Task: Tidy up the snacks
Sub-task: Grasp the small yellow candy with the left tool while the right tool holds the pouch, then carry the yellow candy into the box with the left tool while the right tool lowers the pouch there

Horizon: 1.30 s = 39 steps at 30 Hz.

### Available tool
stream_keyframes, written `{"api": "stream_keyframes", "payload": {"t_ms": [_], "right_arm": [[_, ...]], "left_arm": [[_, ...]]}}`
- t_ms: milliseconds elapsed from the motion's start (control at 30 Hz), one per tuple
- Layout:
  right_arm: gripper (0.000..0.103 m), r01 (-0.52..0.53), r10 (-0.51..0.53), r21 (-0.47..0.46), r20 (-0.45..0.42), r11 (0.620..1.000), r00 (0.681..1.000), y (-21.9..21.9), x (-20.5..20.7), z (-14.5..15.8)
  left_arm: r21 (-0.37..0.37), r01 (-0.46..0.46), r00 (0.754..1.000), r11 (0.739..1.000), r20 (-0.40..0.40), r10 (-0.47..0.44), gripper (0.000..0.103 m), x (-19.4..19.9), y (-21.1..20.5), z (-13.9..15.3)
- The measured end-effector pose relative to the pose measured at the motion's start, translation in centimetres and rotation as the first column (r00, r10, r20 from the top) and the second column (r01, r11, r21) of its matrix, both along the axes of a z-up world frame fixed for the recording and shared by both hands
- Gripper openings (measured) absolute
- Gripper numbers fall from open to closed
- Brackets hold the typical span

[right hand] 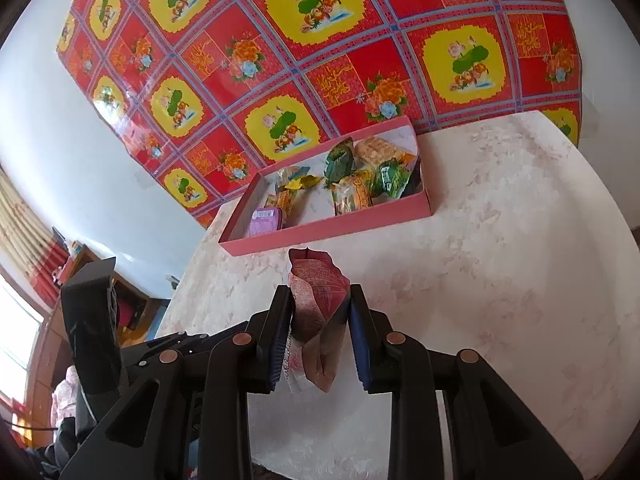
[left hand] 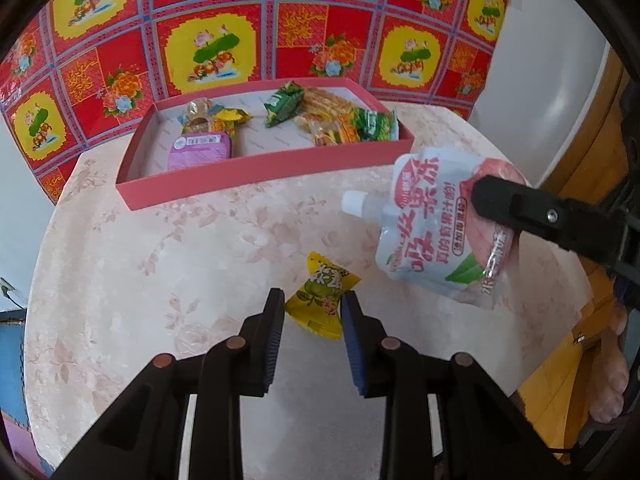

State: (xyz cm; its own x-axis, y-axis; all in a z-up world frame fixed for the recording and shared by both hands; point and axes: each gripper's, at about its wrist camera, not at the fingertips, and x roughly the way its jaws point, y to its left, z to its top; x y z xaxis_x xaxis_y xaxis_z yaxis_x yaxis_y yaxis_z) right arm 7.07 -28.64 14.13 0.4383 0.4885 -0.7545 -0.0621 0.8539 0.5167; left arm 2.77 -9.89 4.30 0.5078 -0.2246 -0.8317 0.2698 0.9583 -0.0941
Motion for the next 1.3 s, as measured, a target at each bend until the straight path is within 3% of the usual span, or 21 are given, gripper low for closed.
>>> {"api": "stream_keyframes", "payload": {"t_ms": [733,1300], "right_arm": [[0.029,0.006,-0.003,-0.034,0.097,0.999,0.995,1.2,3.6,2.9],[0.029,0.027,-0.023,-0.042,0.097,0.999,0.995,2.2,8.3,1.9]], "left_arm": [[-0.034,-0.099,0.987,0.995,0.122,0.102,0.030,4.0,2.1,4.5],[-0.021,-0.128,0.983,0.992,0.127,0.130,0.030,8.5,1.6,3.5]]}}
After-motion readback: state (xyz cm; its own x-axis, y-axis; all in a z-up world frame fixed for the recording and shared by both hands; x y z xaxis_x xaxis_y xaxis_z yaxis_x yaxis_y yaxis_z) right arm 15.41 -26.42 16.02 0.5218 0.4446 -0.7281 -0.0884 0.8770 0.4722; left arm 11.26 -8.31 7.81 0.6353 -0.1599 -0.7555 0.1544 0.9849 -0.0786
